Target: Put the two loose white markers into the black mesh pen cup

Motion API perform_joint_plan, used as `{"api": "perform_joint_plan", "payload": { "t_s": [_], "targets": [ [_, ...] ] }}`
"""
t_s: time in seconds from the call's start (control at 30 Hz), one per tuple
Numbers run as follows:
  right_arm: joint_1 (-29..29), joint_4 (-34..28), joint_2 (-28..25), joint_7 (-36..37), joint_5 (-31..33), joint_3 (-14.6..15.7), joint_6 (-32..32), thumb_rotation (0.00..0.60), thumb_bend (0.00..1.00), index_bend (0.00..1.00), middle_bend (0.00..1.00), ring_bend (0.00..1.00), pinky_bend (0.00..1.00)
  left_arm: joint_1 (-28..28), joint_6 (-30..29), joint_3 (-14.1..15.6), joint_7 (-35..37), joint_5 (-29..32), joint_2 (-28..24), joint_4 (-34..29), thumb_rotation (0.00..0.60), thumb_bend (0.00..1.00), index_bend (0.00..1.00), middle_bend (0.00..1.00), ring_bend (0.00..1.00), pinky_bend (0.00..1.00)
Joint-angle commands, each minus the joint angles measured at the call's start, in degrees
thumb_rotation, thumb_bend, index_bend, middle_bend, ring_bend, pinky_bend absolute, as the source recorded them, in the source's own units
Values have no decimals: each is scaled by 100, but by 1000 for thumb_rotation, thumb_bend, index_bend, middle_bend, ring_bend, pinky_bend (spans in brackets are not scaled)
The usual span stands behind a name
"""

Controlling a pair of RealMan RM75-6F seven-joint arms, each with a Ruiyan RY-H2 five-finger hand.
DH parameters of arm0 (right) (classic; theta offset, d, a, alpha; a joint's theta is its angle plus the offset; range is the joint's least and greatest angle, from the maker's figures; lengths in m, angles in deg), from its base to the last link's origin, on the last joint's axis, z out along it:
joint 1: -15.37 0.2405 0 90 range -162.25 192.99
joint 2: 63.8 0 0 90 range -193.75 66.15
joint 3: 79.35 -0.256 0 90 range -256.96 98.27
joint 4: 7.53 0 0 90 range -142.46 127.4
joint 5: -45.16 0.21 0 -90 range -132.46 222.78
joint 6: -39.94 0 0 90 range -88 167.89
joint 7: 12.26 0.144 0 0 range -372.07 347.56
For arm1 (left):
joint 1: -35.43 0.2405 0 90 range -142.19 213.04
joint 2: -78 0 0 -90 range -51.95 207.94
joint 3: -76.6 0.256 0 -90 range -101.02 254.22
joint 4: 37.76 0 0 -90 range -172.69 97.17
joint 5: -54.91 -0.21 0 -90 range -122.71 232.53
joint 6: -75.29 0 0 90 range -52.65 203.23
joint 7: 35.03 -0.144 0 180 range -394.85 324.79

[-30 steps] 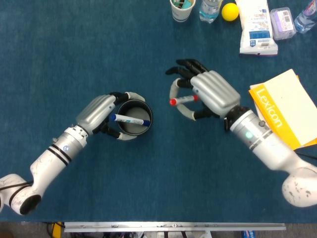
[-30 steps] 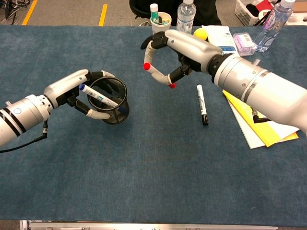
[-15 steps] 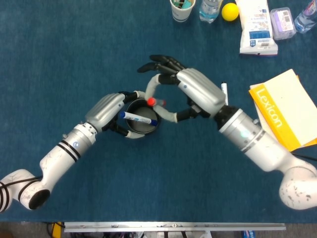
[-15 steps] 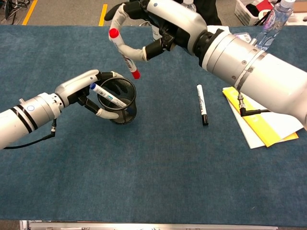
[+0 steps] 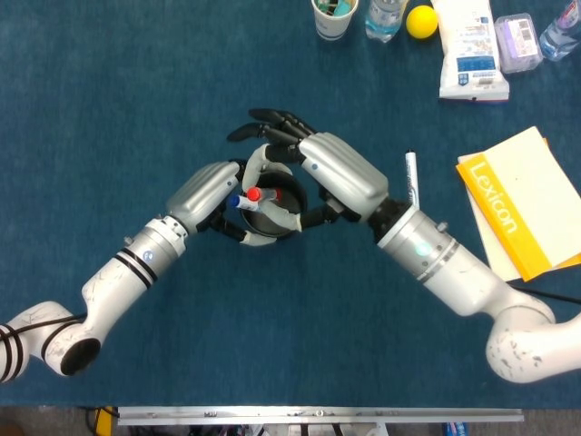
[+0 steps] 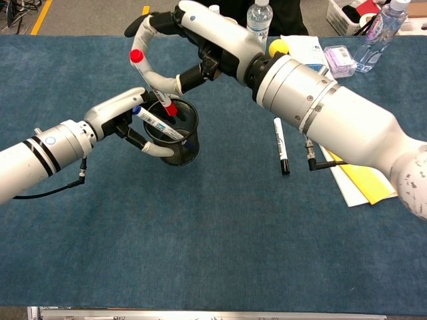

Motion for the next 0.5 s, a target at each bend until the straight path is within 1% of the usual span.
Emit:
{"api": "perform_joint_plan", "payload": {
  "t_s": [0.03,0.13,0.23,0.27,0.33,0.4,0.5],
  "targets": [
    [52,144,126,-51,-49,46,33,600,379,586,206,0,0,-14,9,-29,20,25,-25,-35,600,142,259,414,317,226],
    [95,308,277,-54,-125,89,67,600,379,583,193,0,0,-33,13,-53,15,27,-51,-71,600,142,259,414,316,226],
    [129,424,361,-8,-153,118,44,600,371,549,180,0,0,-37,14,-65,15,47,-68,-85,600,142,259,414,316,226],
    [140,449,368,-4,-136,126,19,600,351,533,179,0,0,-38,20,-67,19,56,-72,-86,600,142,259,413,316,226],
    [153,480,356,-17,-113,135,-9,600,303,492,171,0,0,-36,29,-55,21,60,-77,-85,600,142,258,412,316,226],
    [149,486,316,-39,-109,149,-15,600,240,416,148,0,0,-26,25,-34,27,48,-89,-79,600,142,257,411,316,226],
    [135,452,223,-47,-128,156,-21,600,183,309,116,0,0,-7,3,-17,44,36,-108,-60,600,142,257,411,316,226]
  ]
}}
